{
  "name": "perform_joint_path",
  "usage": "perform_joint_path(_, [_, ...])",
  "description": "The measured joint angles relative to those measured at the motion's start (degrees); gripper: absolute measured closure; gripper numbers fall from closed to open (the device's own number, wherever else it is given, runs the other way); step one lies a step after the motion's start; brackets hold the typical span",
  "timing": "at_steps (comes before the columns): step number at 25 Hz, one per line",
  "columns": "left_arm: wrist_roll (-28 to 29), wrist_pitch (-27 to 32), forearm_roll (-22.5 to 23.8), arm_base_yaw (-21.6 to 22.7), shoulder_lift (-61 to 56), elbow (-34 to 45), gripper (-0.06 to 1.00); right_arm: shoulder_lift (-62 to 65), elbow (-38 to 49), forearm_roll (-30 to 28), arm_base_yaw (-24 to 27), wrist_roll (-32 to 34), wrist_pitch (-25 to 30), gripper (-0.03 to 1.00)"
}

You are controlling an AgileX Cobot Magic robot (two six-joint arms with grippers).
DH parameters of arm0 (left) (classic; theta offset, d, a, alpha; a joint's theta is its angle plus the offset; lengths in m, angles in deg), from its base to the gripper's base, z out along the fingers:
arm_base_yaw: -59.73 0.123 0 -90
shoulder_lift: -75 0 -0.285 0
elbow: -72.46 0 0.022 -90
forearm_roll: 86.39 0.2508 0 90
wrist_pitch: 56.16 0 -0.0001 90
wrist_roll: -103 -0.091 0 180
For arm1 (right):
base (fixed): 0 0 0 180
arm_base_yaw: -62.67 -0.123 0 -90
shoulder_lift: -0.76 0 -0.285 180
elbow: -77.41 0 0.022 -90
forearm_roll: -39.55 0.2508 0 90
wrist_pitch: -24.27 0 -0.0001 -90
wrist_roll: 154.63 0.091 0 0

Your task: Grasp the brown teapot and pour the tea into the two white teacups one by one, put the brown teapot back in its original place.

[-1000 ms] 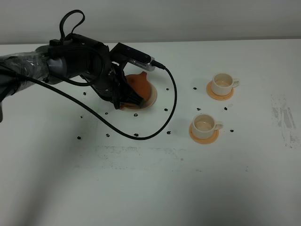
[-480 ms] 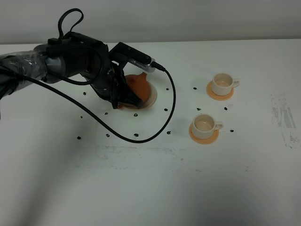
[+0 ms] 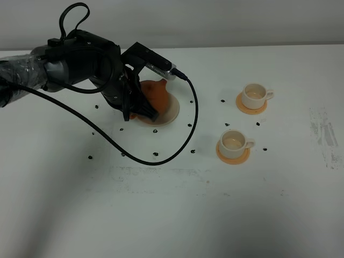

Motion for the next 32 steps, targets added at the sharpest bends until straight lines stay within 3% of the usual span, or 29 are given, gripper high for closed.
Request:
perform_joint_path(8, [-10.1, -1.2, -0.7, -2.4, -4.0, 0.0, 0.83, 0.0, 0.0, 0.0, 0.0, 0.0, 0.0, 0.53])
perform_joint_path(20, [-33.9, -3.0, -13.3, -4.2, -4.4, 0.0, 0.83, 0.0, 0.0, 0.0, 0.0, 0.0, 0.0, 0.53])
perform_joint_path(32, [-51.8, -3.7, -14.0, -5.2, -4.4, 0.0, 0.83, 0.0, 0.0, 0.0, 0.0, 0.0, 0.0, 0.53])
